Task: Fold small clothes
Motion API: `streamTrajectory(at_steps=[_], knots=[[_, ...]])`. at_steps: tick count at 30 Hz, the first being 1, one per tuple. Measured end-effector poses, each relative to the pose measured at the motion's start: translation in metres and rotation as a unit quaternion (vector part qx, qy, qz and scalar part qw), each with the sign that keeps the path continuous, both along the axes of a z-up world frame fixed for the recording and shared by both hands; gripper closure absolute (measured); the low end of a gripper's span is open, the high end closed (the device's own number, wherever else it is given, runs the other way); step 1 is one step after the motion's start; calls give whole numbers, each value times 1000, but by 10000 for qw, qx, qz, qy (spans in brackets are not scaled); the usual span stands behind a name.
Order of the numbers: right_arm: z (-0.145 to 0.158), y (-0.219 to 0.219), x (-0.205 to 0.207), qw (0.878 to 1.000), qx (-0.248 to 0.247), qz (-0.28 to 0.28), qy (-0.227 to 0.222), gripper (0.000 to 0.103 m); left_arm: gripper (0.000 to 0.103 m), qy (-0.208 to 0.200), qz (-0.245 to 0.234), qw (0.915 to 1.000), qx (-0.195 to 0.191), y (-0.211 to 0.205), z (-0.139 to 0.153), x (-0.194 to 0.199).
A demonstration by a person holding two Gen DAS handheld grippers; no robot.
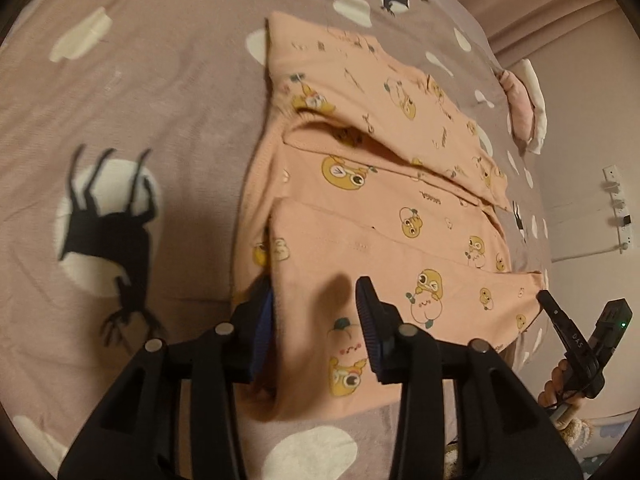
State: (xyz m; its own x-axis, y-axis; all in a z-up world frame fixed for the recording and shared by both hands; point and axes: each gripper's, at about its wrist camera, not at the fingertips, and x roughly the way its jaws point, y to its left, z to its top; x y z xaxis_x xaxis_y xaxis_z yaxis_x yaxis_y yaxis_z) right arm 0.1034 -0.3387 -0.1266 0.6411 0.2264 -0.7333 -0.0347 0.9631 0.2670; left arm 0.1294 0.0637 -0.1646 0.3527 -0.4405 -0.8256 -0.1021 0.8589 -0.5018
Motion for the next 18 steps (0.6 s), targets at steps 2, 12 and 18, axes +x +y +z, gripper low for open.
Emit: streamTrajectory(at_steps=[2, 12, 18], knots=[[-1, 2, 1, 10000, -9, 8, 12, 99, 70, 25, 60, 9999, -120, 1, -4, 4], [3, 9, 3, 9999, 0, 99, -54, 99, 102, -327, 284, 9991, 15, -2, 15, -4], [34, 16, 10, 9985, 61, 261, -481, 99, 102, -1175, 270, 9922, 309, -12, 69, -14]])
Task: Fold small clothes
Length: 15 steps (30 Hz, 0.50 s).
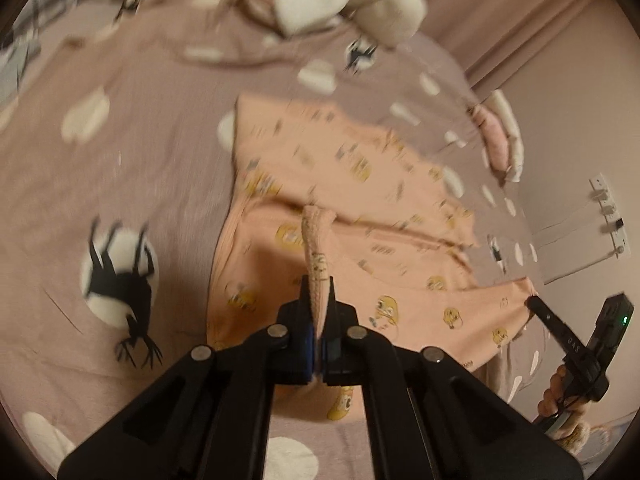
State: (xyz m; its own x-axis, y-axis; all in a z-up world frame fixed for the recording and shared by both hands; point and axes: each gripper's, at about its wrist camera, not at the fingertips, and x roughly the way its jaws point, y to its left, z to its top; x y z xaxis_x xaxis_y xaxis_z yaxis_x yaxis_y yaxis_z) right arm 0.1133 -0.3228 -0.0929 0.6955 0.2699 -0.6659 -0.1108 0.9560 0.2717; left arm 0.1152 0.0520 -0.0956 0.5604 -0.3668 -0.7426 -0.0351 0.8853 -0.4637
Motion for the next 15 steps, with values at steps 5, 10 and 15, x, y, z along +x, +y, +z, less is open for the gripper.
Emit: streamTrajectory(at_steps=[5, 10, 15], knots=[[24, 8, 16, 9994, -8, 96, -332, 99, 102, -431, 42, 9987, 281, -4, 28, 5], [43, 17, 39, 9981, -81, 167, -586, 99, 102, -660, 163, 9972, 306, -1, 45, 25], [54, 22, 74, 9975, 44, 191, -677, 99, 102, -770, 289, 9959, 369, 4, 57, 60]])
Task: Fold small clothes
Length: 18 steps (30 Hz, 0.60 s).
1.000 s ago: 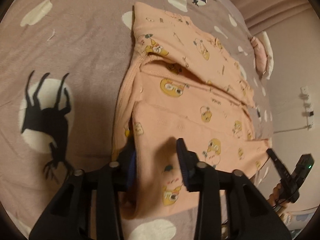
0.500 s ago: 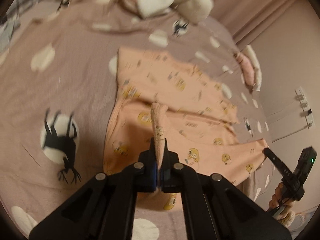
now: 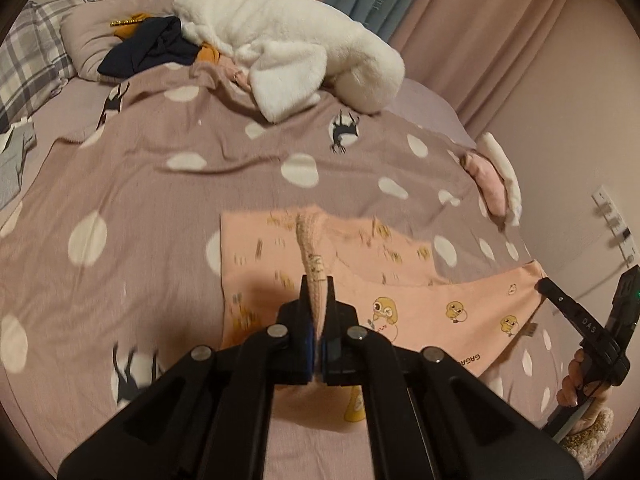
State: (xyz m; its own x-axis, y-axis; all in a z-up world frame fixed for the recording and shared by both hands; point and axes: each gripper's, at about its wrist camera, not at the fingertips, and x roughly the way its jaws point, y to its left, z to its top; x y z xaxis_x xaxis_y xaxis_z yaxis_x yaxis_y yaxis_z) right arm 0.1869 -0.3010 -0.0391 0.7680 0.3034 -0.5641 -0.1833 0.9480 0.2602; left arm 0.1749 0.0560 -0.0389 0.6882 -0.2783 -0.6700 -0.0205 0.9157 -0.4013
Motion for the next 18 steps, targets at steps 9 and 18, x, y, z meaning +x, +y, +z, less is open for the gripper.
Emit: streamTrajectory(at_steps=[9, 18], knots=[[-7, 7, 80, 9995, 42, -138, 275, 99, 102, 164, 279, 9993, 160, 17, -9, 80], [-62, 16, 156, 9937, -150, -307, 1071, 99, 102, 682, 420, 9963, 318, 22, -55, 144]])
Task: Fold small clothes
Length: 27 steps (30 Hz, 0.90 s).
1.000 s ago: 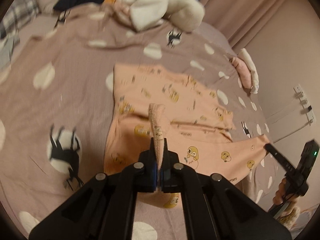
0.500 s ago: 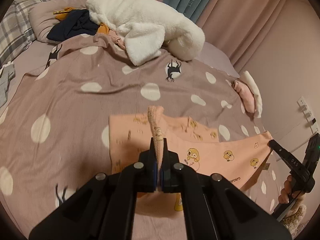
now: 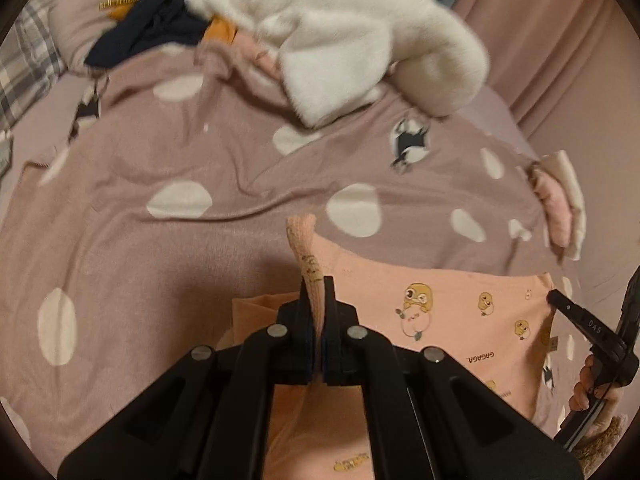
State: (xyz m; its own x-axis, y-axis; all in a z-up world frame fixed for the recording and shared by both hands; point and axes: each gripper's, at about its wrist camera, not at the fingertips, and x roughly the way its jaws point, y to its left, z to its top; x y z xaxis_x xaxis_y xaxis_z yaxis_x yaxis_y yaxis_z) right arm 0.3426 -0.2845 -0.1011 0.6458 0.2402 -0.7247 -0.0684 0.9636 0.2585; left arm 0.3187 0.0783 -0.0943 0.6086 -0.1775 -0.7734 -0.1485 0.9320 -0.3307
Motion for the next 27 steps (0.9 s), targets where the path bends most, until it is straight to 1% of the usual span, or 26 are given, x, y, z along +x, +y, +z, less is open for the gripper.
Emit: streamTrajectory(at_steps=[3, 5, 10, 11, 13, 15, 16, 17, 18, 19, 20, 21, 22, 23, 24, 26, 27], knots=[[-22, 1, 15, 9995, -129, -52, 276, 99, 102, 281, 97, 9996, -40, 7, -26, 16], [-34, 0, 21, 9990, -156, -105, 414, 99, 102, 391, 105, 9992, -17, 9, -37, 20], [-56, 0, 30, 9974, -279, -82, 654, 99, 100, 626, 205, 9976, 198, 13, -60, 24], [-59, 2, 29, 9971, -356, -50, 671, 99, 97, 666, 206, 9973, 230, 14, -64, 24], [-60, 2, 27, 9966, -503, -92, 645, 99, 96, 670, 234, 9971, 272, 15, -66, 20], [-58, 3, 20, 9961, -605, -95, 638, 99, 93, 690, 295, 9968, 269, 17, -63, 15], [-58, 2, 19, 9958, -631, -97, 658, 97, 92, 704, 326, 9967, 230, 17, -60, 11], [-55, 2, 15, 9954, -660, -95, 689, 91, 85, 720, 351, 9966, 203, 18, -57, 7], [-53, 1, 11, 9953, -672, -93, 695, 87, 77, 736, 355, 9965, 182, 18, -54, 2], [-49, 0, 5, 9954, -674, -98, 671, 75, 72, 737, 358, 9965, 172, 17, -49, -4], [-43, -1, -2, 9959, -652, -113, 616, 61, 62, 717, 361, 9966, 177, 16, -44, -12], [-36, -4, -12, 9967, -591, -144, 530, 55, 54, 682, 361, 9968, 187, 15, -40, -18], [-32, -7, -17, 9972, -543, -173, 489, 45, 50, 634, 358, 9971, 205, 14, -35, -26], [-25, -10, -26, 9978, -451, -212, 429, 41, 41, 608, 364, 9972, 220, 12, -31, -33], [-20, -12, -33, 9983, -366, -211, 395, 40, 33, 592, 385, 9973, 211, 12, -28, -43], [-13, -16, -48, 9991, -146, -155, 376, 38, 25, 631, 454, 9969, 135, 11, -26, -57], [-11, -18, -56, 9991, -45, -162, 395, 37, 24, 661, 494, 9966, 56, 12, -26, -66]])
